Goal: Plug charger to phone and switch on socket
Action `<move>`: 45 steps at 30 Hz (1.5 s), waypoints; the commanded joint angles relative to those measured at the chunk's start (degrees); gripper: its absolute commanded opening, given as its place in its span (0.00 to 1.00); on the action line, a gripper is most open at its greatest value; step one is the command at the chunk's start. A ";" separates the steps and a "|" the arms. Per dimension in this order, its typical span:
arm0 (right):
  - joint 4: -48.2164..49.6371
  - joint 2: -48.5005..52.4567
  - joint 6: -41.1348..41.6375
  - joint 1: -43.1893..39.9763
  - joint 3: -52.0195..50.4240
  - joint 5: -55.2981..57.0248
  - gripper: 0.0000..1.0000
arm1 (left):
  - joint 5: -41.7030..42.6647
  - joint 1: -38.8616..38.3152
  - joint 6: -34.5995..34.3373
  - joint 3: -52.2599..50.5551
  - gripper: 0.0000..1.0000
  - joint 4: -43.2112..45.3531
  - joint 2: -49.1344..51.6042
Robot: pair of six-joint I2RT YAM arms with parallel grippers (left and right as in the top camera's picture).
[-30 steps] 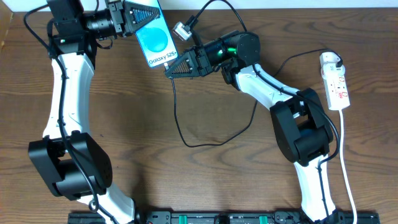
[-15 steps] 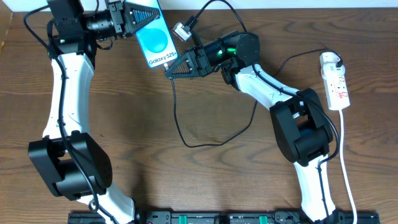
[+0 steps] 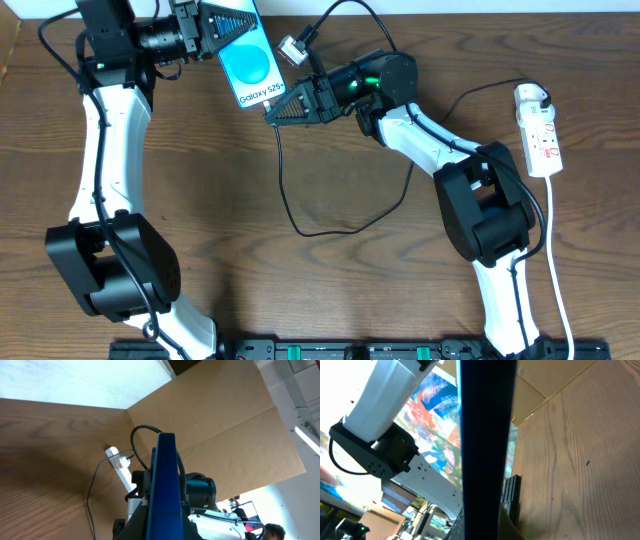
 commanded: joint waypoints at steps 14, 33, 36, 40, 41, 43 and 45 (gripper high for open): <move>0.35 -0.07 2.67 -0.20 0.52 12.63 0.01 | 4.44 -1.05 1.49 -0.04 0.08 -0.57 -1.38; 0.35 -0.07 2.62 -1.29 0.52 16.61 0.01 | 4.37 -1.03 1.49 -0.07 0.07 -0.52 -1.38; 0.35 -0.07 2.62 -1.33 0.52 17.38 0.01 | 4.39 -1.03 1.95 -0.07 0.08 -0.55 -1.38; 0.37 -0.07 2.60 -1.33 0.52 18.45 0.01 | 4.39 -1.03 2.54 -0.07 0.07 -0.55 -1.38; 0.37 -0.07 2.54 -1.33 0.52 18.67 0.01 | 4.39 -1.03 2.54 -0.07 0.08 -0.55 -1.38; 0.37 -0.07 1.86 -1.33 0.52 18.62 0.01 | 4.42 -1.03 2.54 -0.07 0.07 -0.55 -1.38; 0.35 -0.07 1.27 -1.36 0.52 18.64 0.01 | 4.42 -1.03 2.51 -0.07 0.07 -0.57 -1.38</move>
